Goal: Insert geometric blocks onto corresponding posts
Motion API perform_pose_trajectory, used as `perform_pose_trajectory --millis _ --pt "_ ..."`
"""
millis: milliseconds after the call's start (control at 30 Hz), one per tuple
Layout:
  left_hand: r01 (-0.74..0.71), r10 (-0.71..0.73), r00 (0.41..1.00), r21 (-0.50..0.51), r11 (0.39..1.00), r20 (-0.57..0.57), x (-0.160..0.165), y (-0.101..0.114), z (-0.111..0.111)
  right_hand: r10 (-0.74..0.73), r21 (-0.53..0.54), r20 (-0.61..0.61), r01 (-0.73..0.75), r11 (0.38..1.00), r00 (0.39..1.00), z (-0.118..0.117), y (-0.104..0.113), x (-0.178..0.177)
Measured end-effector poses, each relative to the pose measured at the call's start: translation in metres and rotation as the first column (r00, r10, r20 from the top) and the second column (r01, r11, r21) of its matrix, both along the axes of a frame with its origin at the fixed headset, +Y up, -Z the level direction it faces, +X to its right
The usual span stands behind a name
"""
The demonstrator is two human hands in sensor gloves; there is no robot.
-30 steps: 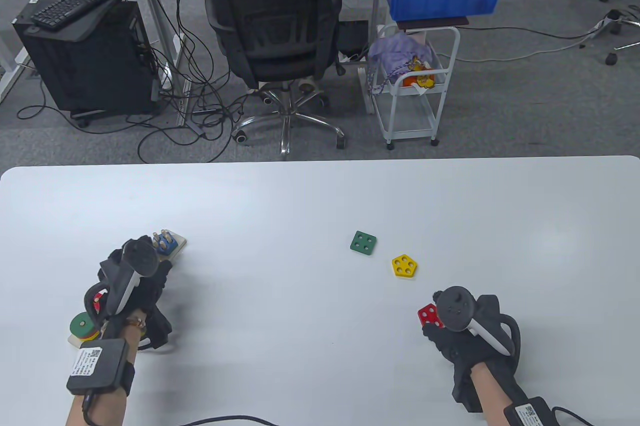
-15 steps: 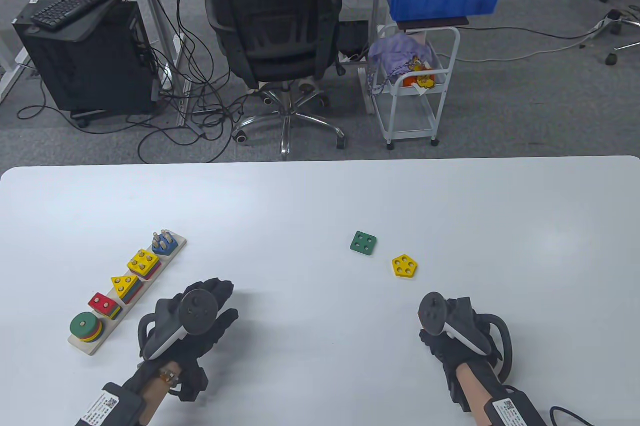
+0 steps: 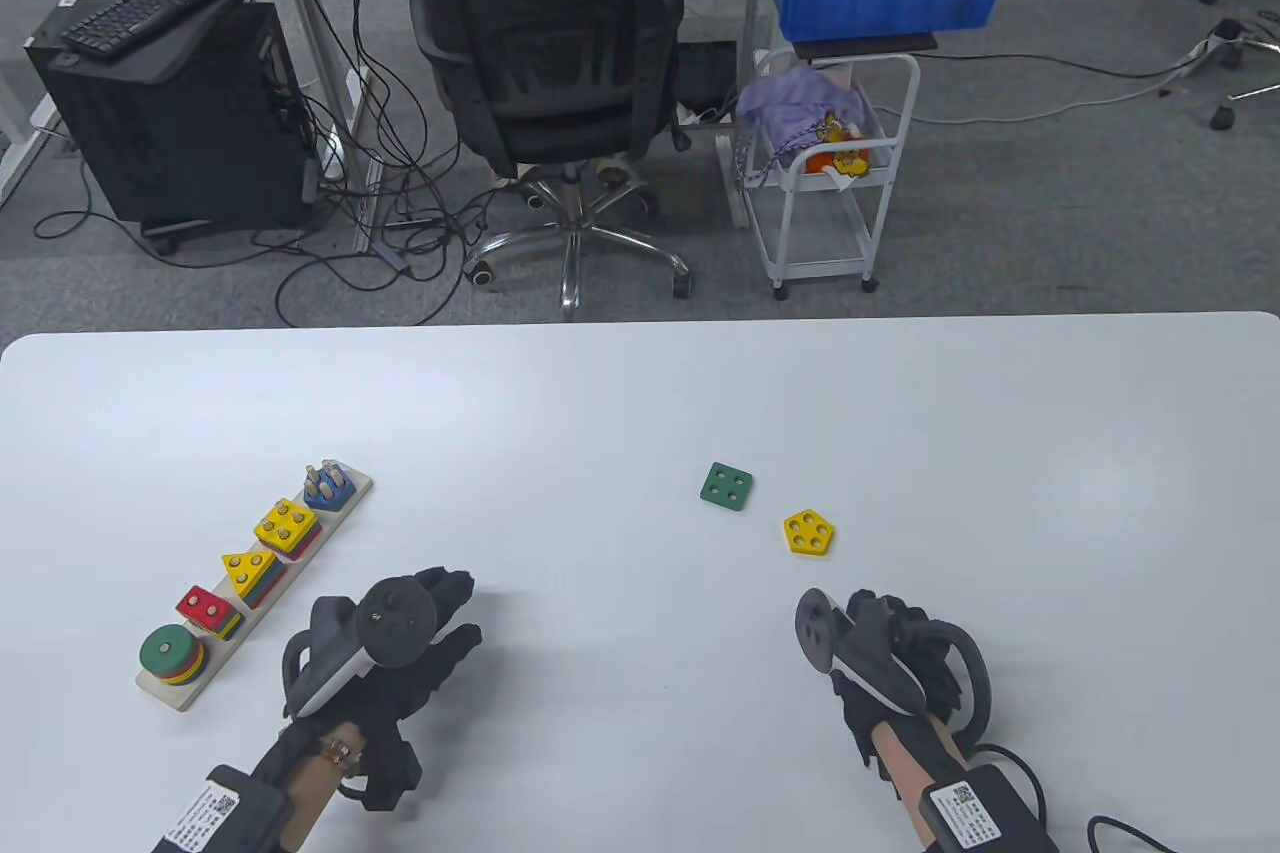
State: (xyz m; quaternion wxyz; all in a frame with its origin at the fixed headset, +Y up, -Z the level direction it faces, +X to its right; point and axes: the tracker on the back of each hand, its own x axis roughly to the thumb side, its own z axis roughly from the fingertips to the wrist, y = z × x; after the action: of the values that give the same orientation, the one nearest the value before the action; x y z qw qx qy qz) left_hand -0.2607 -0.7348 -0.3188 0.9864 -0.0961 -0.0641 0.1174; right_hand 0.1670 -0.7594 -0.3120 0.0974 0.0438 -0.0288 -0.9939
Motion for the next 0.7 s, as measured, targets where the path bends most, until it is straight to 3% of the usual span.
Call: perform_pose_trajectory --millis 100,200,333,500,567,700 --pt "-0.046 0.046 0.999 -0.006 0.999 0.012 0.001 0.004 0.001 -0.077 0.078 -0.03 0.079 0.994 0.997 0.004 0.005 0.002" --pt "-0.152 0.153 0.988 -0.039 0.988 0.028 0.003 0.009 0.002 -0.125 0.164 -0.143 0.148 0.975 0.982 0.01 0.02 -0.01" --pt "-0.379 0.392 0.918 -0.159 0.912 0.056 0.006 0.01 0.002 -0.242 0.197 -0.392 0.338 0.92 0.888 0.018 0.049 -0.047" --pt "-0.641 0.693 0.721 -0.368 0.674 0.014 0.017 0.004 0.007 -0.353 0.13 -0.626 0.539 0.832 0.696 0.03 0.067 -0.103" --pt "-0.709 0.78 0.625 -0.44 0.551 -0.029 0.023 -0.001 0.01 -0.348 0.1 -0.706 0.573 0.813 0.617 0.036 0.069 -0.127" --pt "-0.728 0.82 0.565 -0.521 0.446 -0.088 0.033 -0.012 0.015 -0.37 0.027 -0.774 0.611 0.791 0.514 0.038 0.065 -0.159"
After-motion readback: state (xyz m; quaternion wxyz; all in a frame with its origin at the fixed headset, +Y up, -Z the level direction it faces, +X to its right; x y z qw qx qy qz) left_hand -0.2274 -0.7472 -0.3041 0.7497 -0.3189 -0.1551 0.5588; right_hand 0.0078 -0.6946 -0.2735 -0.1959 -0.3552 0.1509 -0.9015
